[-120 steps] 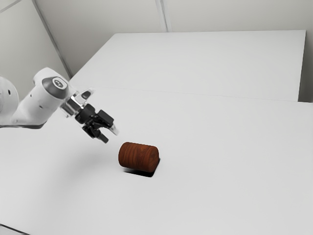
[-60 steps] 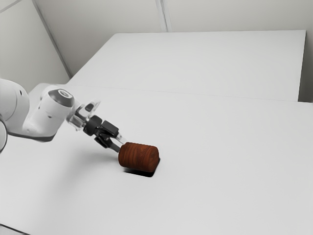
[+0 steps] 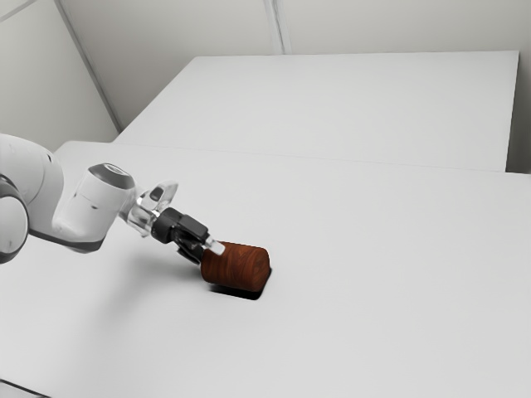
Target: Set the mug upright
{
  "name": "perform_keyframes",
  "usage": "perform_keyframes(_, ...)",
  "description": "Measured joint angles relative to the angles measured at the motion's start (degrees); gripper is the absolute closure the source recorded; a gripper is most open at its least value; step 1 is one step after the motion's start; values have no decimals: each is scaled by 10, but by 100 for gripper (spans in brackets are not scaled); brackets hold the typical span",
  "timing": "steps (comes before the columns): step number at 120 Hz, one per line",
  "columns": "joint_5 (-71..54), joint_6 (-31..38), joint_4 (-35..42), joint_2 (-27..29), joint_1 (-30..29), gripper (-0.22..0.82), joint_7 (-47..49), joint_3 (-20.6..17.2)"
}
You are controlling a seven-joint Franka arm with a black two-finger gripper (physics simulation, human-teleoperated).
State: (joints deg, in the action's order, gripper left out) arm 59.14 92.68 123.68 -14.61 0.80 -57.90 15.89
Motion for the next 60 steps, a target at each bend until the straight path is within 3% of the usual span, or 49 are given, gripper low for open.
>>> perform_keyframes(31,7,-25,0,0,0,60,-16,-1)
perform_keyframes(60,7,-30,-2,7,0,74,-26,-3)
